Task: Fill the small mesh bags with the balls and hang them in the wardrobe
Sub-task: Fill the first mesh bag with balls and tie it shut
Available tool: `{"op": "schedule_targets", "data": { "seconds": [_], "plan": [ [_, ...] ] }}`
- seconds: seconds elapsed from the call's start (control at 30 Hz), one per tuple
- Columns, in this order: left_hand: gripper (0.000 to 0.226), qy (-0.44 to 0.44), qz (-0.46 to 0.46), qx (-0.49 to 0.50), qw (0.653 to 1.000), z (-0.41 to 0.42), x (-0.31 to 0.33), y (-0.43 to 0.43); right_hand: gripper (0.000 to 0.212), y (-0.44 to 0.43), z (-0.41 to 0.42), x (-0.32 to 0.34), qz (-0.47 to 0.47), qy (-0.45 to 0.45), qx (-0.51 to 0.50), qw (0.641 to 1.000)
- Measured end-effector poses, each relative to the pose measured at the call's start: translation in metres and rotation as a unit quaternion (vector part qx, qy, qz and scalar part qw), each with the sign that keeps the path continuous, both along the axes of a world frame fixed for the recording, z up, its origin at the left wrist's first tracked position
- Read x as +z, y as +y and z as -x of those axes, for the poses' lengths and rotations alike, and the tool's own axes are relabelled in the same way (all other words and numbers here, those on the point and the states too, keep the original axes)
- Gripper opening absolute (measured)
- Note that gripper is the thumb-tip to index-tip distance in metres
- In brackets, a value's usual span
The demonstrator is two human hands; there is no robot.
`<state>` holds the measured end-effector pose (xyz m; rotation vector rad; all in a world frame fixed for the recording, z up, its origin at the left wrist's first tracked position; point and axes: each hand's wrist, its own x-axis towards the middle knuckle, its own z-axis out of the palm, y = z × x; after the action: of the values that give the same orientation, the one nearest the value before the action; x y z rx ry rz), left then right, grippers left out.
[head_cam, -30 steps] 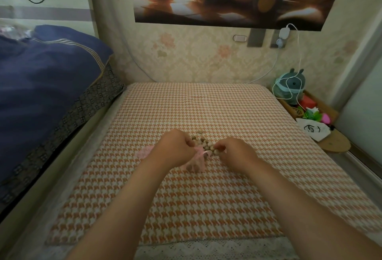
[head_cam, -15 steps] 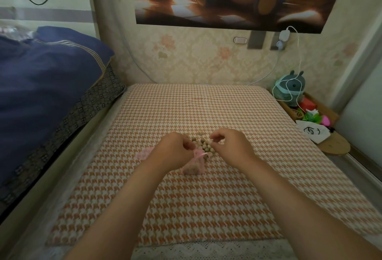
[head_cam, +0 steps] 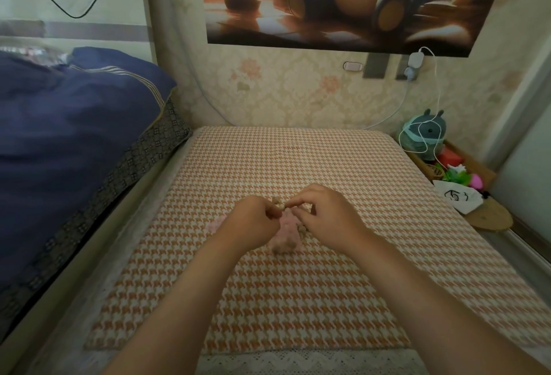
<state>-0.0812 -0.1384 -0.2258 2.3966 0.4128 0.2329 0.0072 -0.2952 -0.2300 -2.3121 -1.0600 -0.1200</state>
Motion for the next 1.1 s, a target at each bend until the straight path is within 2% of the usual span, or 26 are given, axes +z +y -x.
{"op": "schedule_targets", "data": {
  "seconds": [0.1, 0.3, 0.47, 0.57, 0.73, 0.8, 0.93, 1.1],
  "plan": [
    [0.026, -0.002, -0.032, 0.020, 0.999, 0.001, -0.001, 0.008, 0.017, -0.002, -0.008, -0.007, 0.019, 0.010, -0.037, 0.999],
    [0.028, 0.000, -0.064, 0.016, 0.998, 0.002, -0.006, 0.014, 0.021, 0.002, -0.015, -0.031, 0.138, 0.056, -0.065, 0.987],
    [0.027, 0.002, -0.050, 0.014, 0.999, 0.001, -0.008, 0.018, 0.017, 0.008, -0.016, -0.040, 0.200, 0.023, -0.064, 0.977],
    [0.025, -0.003, -0.042, 0.003, 0.999, 0.001, -0.010, 0.019, 0.015, 0.008, -0.016, -0.039, 0.180, 0.032, -0.070, 0.981],
    [0.028, -0.007, -0.021, -0.012, 1.000, 0.001, -0.010, 0.020, 0.014, 0.014, -0.012, -0.015, -0.020, 0.051, -0.081, 0.995],
    [0.028, -0.007, -0.023, -0.017, 1.000, 0.000, -0.009, 0.018, 0.014, 0.019, -0.003, -0.003, -0.063, 0.063, -0.055, 0.995],
    [0.029, -0.018, -0.017, -0.025, 0.999, 0.002, -0.007, 0.017, 0.016, 0.028, 0.016, 0.005, -0.020, 0.028, 0.001, 0.999],
    [0.032, -0.015, -0.001, -0.030, 0.999, 0.008, -0.008, 0.019, 0.020, 0.035, 0.021, 0.006, 0.055, 0.000, 0.001, 0.998]
  ]
}}
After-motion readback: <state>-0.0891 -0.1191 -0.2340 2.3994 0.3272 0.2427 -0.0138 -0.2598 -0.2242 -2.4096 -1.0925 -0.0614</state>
